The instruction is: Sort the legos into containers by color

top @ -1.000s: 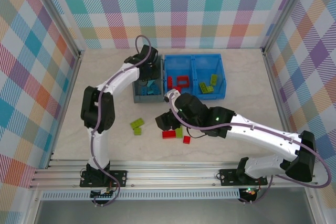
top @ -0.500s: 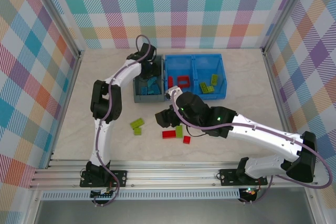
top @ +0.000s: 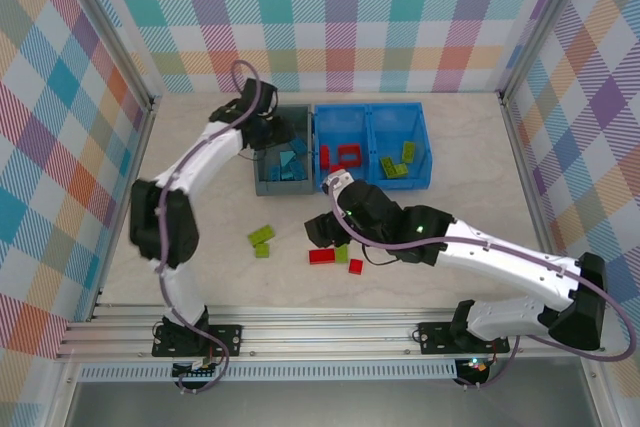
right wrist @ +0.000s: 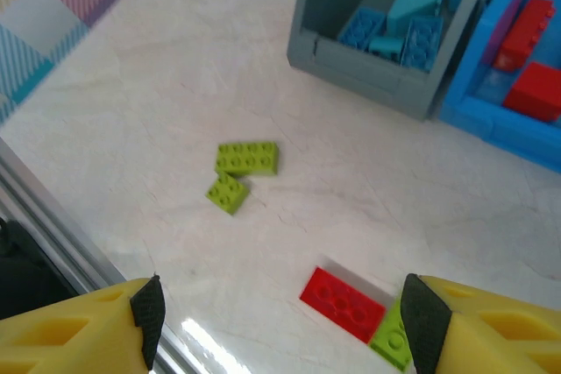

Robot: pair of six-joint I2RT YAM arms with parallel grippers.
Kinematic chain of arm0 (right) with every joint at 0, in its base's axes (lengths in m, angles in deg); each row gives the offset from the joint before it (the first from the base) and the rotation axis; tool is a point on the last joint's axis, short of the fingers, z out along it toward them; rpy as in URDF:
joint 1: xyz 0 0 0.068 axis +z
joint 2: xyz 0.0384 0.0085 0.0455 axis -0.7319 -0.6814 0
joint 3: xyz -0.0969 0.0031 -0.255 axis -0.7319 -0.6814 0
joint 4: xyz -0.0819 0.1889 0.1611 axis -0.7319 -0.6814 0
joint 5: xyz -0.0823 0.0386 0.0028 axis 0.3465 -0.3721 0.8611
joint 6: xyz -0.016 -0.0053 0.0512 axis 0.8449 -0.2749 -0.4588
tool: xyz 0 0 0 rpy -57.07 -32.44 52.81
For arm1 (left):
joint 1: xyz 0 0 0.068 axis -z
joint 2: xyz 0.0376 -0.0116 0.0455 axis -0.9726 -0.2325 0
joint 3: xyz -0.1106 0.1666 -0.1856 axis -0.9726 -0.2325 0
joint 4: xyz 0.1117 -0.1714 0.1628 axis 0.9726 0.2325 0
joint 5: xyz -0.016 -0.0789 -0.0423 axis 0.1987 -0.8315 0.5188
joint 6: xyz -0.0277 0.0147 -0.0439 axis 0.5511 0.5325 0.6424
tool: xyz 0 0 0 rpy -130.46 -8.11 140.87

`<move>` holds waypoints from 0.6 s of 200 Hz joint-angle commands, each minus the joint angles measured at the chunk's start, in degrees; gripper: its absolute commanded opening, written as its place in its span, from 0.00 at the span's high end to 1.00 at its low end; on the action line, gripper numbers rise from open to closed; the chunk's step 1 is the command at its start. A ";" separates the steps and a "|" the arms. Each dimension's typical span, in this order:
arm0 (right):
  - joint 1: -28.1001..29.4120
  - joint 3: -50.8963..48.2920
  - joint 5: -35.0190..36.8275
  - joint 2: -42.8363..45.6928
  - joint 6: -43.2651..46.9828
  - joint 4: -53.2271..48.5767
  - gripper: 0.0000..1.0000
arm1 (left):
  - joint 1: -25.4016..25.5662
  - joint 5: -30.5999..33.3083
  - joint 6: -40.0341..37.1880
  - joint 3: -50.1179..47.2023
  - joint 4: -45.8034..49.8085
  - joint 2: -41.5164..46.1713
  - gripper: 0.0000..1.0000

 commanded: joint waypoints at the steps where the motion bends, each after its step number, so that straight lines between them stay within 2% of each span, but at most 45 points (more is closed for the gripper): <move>1: 0.45 0.87 -1.59 -4.80 1.85 -4.22 0.26 | 2.81 3.61 2.74 -7.42 0.34 13.95 0.44; 51: 0.79 4.76 -8.06 -18.32 8.43 -2.11 0.20 | 12.01 9.95 12.60 -29.40 5.13 45.10 0.40; 82: 0.26 9.18 -3.12 -25.34 9.50 -6.62 0.17 | 13.19 9.07 18.02 -38.03 9.58 60.76 0.38; 120: 0.03 8.26 1.41 -26.65 3.91 -9.82 0.14 | 13.22 7.56 18.88 -40.99 14.27 72.00 0.35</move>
